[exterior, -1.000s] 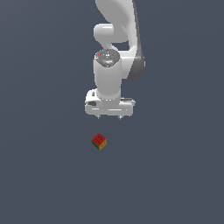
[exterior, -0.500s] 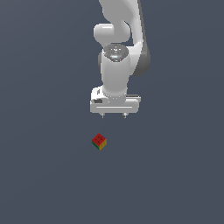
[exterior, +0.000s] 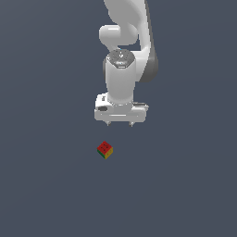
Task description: Pick up the object and move it to a goal position.
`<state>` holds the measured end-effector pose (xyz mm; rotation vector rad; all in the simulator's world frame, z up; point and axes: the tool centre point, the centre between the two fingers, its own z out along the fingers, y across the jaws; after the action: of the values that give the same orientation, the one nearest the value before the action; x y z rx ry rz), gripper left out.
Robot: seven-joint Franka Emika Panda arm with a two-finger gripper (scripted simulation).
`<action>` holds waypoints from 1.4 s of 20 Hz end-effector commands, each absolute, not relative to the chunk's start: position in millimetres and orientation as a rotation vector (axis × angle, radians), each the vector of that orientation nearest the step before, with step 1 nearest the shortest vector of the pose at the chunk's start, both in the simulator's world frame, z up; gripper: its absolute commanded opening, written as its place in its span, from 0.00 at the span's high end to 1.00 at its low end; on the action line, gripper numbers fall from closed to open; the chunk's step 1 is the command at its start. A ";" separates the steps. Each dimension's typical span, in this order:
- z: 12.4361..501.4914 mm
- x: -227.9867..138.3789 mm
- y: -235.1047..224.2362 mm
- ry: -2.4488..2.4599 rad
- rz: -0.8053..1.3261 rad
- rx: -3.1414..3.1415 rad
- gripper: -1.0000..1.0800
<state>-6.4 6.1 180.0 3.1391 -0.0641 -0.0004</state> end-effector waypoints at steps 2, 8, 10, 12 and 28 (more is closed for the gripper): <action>172.8 -1.1 0.6 -0.152 -0.002 3.139 0.04; 153.5 12.5 -14.2 -0.384 -0.004 3.125 0.04; 144.9 18.0 -20.9 -0.484 -0.005 3.112 0.04; 135.3 23.7 -28.3 -0.591 -0.006 3.094 0.04; 85.6 47.3 -67.0 -1.102 -0.001 2.943 0.04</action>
<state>46.1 -65.3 87.7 2.9518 -1.0786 -0.0022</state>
